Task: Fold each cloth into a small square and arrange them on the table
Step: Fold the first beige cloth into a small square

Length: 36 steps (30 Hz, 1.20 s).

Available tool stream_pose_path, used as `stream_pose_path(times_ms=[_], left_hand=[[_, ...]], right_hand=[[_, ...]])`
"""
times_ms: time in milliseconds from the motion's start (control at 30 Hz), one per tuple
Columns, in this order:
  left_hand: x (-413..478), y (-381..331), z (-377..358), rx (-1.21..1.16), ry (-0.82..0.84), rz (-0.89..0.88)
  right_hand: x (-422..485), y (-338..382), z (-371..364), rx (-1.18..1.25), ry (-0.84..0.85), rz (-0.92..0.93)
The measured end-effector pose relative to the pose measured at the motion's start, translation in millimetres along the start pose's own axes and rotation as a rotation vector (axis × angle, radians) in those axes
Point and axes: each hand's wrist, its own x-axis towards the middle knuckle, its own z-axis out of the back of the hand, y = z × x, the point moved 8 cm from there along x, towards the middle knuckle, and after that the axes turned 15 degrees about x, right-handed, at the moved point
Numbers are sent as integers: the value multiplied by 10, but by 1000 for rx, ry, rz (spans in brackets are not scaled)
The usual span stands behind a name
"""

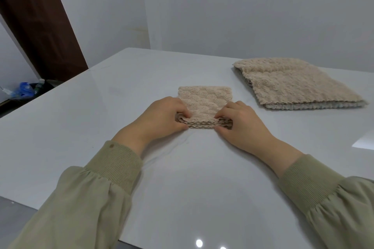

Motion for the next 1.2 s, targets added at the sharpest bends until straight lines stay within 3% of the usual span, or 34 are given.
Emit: stream_pose_path(times_ms=[267,400,600,667,800,900,1000,1200], left_hand=[[-56,8,27,33,-164,-39],[-136,-43,111,60,-314,-141],[-154,-127,120,102,-281,-167],[-179,-121,154,-55,-242,-101],[-216,-76,105,-453,13,75],[-123,54,152,-602,-144,225],[-10,253,112,-540,-301,370],[163,479,-74,-519,-297,427]], right_hand=[[-41,-30,120,-1,20,43],[-56,21,130,-101,20,148],[-59,60,141,-173,8,206],[-84,89,193,-117,-11,204],[-113,10,347,94,-114,85],[-7,84,480,122,-309,114],[238,233,521,68,-458,58],[553,-45,-432,-144,183,-244]])
